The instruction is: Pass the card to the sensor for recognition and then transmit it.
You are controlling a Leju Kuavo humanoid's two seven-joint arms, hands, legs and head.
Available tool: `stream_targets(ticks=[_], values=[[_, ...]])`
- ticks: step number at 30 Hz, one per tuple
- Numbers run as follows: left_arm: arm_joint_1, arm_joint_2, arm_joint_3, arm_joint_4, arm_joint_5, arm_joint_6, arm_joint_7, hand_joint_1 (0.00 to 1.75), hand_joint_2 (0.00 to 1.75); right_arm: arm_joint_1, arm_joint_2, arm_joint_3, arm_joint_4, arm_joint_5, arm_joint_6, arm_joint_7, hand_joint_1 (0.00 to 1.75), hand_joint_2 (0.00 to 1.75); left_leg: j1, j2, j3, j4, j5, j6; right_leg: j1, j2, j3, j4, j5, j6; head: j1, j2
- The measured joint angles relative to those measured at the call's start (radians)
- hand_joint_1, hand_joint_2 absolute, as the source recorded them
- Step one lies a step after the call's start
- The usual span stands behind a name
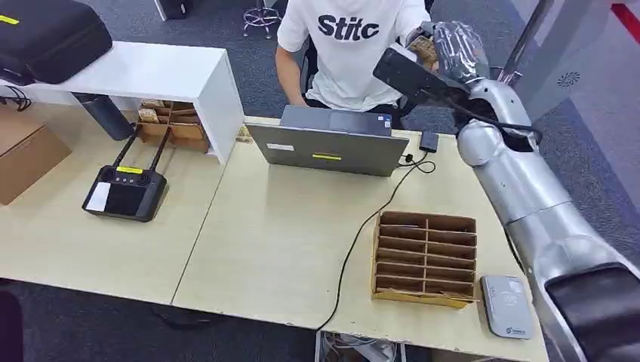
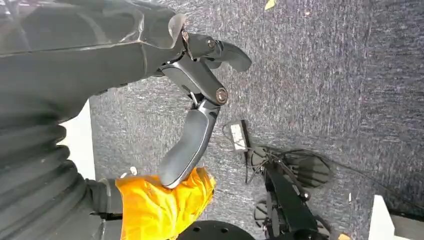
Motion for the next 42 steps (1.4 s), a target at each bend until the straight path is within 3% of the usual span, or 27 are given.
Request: stream_targets(ticks=[9, 17, 23, 30, 36, 42], values=[[-0.010, -0.077, 0.119, -0.060, -0.111, -0.087, -0.007, 0.00, 1.75, 0.226, -0.069, -0.131, -0.260, -0.155, -0.071, -0.102, 1.75, 1.75, 0.000, 0.000, 0.000, 0.000, -0.001, 0.001, 0.000, -0.001, 0.001, -0.002, 0.000, 0.000, 0.000, 0.000], [0.023, -0.119, 0.130, -0.121, -0.012, -0.042, 0.046, 0.00, 1.75, 0.476, -0.155, -0.298, -0.441, -0.184, -0.127, -0.146, 1.75, 1.75, 0.000, -0.001, 0.000, 0.000, -0.002, 0.002, 0.000, -0.002, 0.001, -0.002, 0.000, 0.001, 0.000, 0.000], [0.040, -0.130, 0.109, -0.158, 0.020, -0.023, 0.072, 0.00, 1.75, 0.549, -0.175, -0.354, -0.501, -0.180, -0.140, -0.128, 1.75, 1.75, 0.000, -0.002, 0.001, 0.000, -0.002, 0.002, 0.000, -0.003, 0.001, -0.003, -0.001, 0.001, 0.000, 0.000], [0.097, -0.137, 0.034, -0.212, 0.099, 0.032, 0.126, 0.00, 1.75, 0.750, -0.204, -0.488, -0.601, -0.161, -0.187, -0.122, 1.75, 1.75, 0.000, -0.002, 0.000, 0.000, -0.004, 0.004, 0.000, -0.003, 0.002, -0.003, -0.002, 0.001, 0.000, 0.000], [0.113, -0.138, -0.002, -0.238, 0.105, 0.037, 0.136, 0.00, 1.75, 0.799, -0.207, -0.537, -0.641, -0.145, -0.183, -0.118, 1.75, 1.75, 0.000, -0.001, 0.000, 0.000, -0.004, 0.004, 0.000, -0.002, 0.002, -0.003, -0.002, 0.001, 0.000, 0.000], [0.129, -0.138, -0.022, -0.256, 0.124, 0.051, 0.139, 0.00, 1.75, 0.875, -0.225, -0.596, -0.672, -0.103, -0.198, -0.062, 1.75, 1.75, 0.000, -0.002, 0.000, 0.000, -0.004, 0.004, 0.000, -0.003, 0.002, -0.003, -0.002, 0.001, 0.000, 0.000]])
